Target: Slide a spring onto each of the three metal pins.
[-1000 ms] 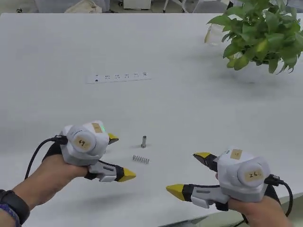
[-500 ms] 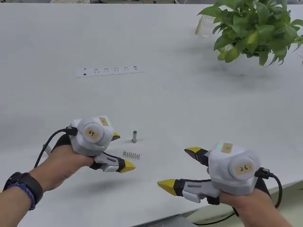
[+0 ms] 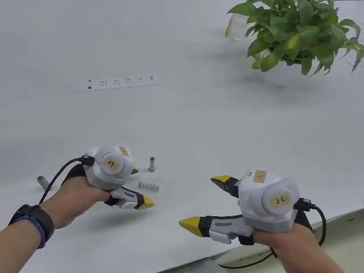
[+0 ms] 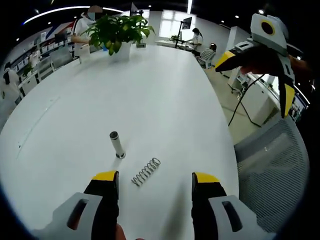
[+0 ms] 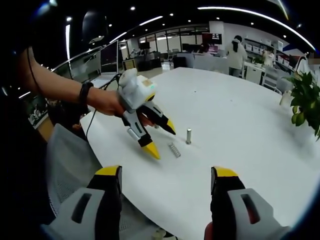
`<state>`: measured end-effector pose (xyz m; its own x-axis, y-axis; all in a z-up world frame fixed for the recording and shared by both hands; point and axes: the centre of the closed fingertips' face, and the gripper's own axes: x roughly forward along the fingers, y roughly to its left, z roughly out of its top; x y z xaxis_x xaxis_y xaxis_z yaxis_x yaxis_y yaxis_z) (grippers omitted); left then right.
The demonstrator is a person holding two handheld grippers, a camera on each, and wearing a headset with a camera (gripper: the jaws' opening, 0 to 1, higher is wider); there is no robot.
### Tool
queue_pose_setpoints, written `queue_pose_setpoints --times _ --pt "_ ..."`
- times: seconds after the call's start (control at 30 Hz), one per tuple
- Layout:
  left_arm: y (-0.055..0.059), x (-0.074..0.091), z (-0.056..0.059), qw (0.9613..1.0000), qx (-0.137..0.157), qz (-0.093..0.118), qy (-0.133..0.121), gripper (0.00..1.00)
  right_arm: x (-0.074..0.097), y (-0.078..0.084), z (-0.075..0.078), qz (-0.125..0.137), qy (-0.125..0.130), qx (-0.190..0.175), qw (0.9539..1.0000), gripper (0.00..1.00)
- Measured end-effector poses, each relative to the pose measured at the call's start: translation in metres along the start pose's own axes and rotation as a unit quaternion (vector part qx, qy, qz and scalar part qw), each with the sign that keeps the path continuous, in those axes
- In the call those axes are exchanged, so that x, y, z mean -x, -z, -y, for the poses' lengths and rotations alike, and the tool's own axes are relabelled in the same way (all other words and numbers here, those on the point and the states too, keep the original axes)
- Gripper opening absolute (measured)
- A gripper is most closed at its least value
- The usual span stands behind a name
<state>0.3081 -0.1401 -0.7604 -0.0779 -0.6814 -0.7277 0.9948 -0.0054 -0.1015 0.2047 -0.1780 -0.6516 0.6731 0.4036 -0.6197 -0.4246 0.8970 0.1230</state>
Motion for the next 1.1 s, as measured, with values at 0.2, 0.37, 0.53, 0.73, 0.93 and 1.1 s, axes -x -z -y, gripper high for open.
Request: queue_pose_setpoints --times 0.2,0.37,0.53,0.73,0.93,1.1 --pt "0.007 -0.014 0.0 0.9997 -0.002 -0.015 0.018 0.5 -0.001 0.001 0.003 -0.002 -0.001 -0.003 1.0 0.71" --pt "0.011 -0.023 -0.001 0.9994 0.0 -0.022 0.026 0.46 -0.002 0.003 0.003 -0.006 -0.003 -0.006 1.0 0.71" --pt "0.015 -0.025 -0.002 0.9993 -0.006 -0.026 0.024 0.42 -0.004 0.005 0.005 -0.009 -0.003 -0.007 0.9999 0.71" --pt "0.017 -0.026 -0.002 0.9985 -0.04 -0.035 0.01 0.33 -0.005 0.006 0.007 -0.008 -0.001 -0.009 0.9999 0.7" --pt "0.018 -0.027 -0.011 0.9968 -0.063 -0.044 -0.02 0.23 -0.005 0.006 0.007 -0.007 0.0 -0.01 0.9999 0.7" --pt "0.018 -0.026 -0.01 0.9971 -0.057 -0.044 -0.022 0.18 -0.004 0.008 0.006 -0.007 0.001 -0.012 0.9999 0.7"
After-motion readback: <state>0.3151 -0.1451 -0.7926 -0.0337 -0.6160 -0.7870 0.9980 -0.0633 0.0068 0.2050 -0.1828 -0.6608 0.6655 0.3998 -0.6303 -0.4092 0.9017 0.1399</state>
